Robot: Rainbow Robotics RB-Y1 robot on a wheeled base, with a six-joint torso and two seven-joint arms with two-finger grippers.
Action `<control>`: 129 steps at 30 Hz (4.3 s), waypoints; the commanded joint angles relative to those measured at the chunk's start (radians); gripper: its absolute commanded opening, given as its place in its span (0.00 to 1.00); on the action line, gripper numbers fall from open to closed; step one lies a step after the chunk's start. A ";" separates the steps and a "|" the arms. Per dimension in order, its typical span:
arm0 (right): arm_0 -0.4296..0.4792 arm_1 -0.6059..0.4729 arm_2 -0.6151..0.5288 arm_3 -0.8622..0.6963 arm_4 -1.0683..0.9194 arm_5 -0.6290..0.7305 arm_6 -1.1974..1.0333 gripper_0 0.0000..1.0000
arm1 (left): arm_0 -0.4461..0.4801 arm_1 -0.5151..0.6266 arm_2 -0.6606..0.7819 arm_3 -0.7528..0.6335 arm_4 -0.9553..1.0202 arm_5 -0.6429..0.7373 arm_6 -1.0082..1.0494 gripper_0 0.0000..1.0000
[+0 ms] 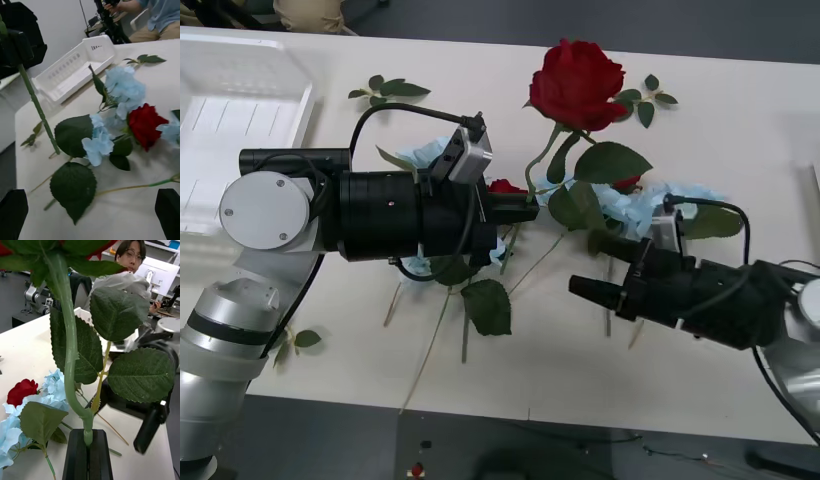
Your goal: Put the red flowers into the right box and the blue flowers into the left box
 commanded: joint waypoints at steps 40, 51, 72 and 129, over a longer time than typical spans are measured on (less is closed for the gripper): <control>-0.239 0.127 0.296 0.178 -0.159 -0.118 -0.019 0.69 | -0.006 -0.005 0.002 -0.040 0.012 -0.003 -0.054 0.00; -0.248 0.130 0.302 0.181 -0.157 -0.135 -0.019 0.00 | -0.006 -0.005 0.002 -0.040 0.012 -0.003 -0.054 0.00; -0.248 0.129 0.303 0.181 -0.153 -0.147 -0.019 0.00 | -0.006 -0.005 0.002 -0.040 0.012 -0.003 -0.054 1.00; -0.194 -0.632 -0.366 0.323 0.921 0.301 -1.219 0.00 | -0.314 0.206 -0.139 0.733 -0.178 -0.109 0.106 0.69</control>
